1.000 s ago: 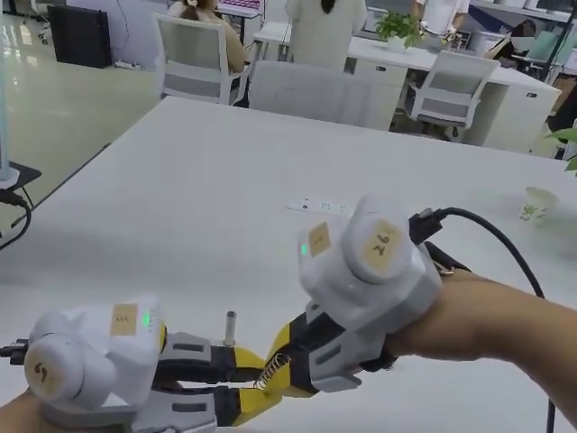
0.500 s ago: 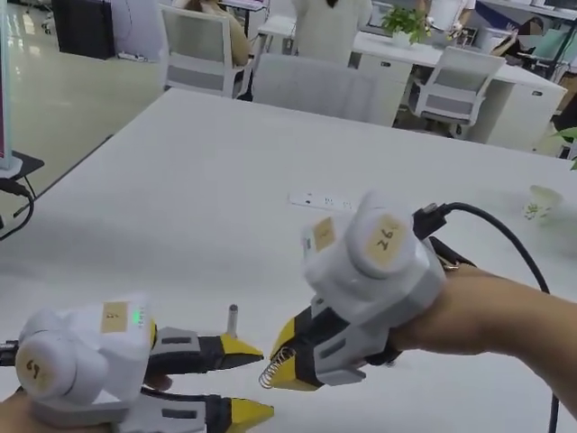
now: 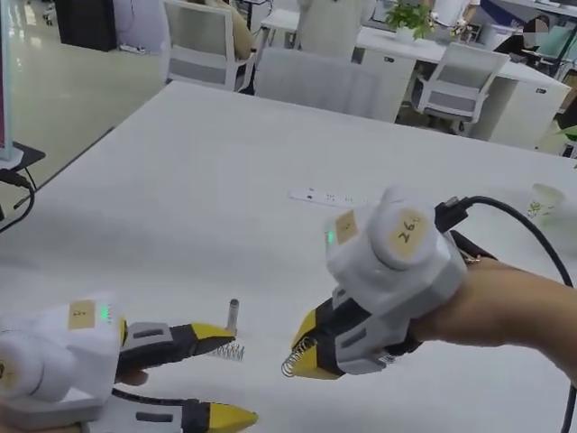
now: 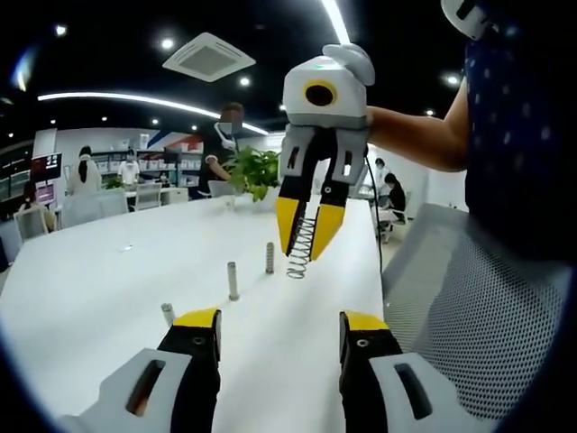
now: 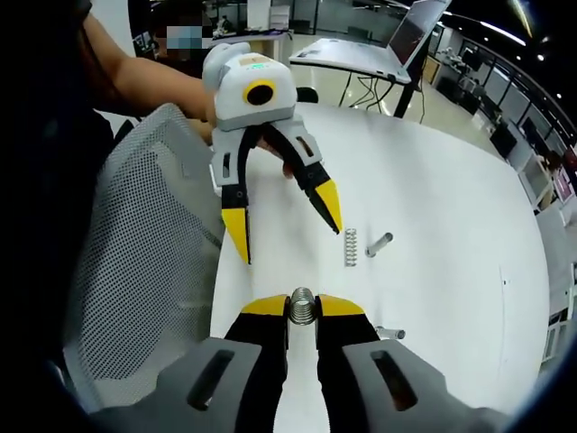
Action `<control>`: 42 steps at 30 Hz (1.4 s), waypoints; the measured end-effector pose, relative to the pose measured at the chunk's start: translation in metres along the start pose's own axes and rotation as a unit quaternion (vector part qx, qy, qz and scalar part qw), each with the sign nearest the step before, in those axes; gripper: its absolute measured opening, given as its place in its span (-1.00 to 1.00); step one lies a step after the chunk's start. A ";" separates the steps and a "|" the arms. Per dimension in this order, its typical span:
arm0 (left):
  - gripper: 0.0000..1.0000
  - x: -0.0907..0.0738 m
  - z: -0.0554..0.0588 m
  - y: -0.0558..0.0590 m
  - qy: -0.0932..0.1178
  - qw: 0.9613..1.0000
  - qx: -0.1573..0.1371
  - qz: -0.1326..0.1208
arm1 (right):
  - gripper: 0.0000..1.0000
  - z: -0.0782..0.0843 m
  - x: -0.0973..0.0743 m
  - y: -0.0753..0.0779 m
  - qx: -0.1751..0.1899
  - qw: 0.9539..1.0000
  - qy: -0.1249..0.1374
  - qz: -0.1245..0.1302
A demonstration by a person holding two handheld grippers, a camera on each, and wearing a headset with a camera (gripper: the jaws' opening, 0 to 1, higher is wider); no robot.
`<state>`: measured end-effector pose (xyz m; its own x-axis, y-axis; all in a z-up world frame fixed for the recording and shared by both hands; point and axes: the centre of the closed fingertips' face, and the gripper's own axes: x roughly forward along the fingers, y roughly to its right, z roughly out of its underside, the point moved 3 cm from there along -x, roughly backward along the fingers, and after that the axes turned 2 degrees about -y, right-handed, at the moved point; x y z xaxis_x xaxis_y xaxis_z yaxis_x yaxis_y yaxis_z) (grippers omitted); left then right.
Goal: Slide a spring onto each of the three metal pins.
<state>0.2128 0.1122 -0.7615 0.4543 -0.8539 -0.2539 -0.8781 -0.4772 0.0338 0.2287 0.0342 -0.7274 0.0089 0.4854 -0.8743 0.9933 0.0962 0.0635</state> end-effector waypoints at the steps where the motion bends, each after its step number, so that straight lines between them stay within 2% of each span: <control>1: -0.01 -0.002 0.000 -0.001 0.001 1.000 -0.002 -0.004 | -0.83 0.002 -0.001 0.001 0.001 1.000 -0.001 0.002; 9: 0.12 -0.011 0.005 -0.010 0.003 1.000 -0.010 -0.027 | -0.83 0.013 -0.007 0.010 0.013 1.000 -0.010 0.013; 21: 0.19 -0.029 0.008 -0.020 0.005 0.998 -0.023 -0.060 | -0.83 0.032 -0.027 0.037 0.039 0.998 -0.022 0.046; 33: 0.19 -0.032 0.008 -0.022 0.008 0.997 -0.023 -0.068 | -0.83 0.038 -0.023 0.054 0.044 0.997 -0.045 0.049; 42: 0.18 -0.034 0.007 -0.025 0.009 0.997 -0.022 -0.073 | -0.83 0.042 -0.020 0.077 0.052 0.996 -0.056 0.055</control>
<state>0.2180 0.1542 -0.7609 0.5796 -0.7779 -0.2428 -0.7951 -0.6051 0.0403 0.3096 -0.0048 -0.7259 0.1246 0.3873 -0.9135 0.9922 -0.0448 0.1163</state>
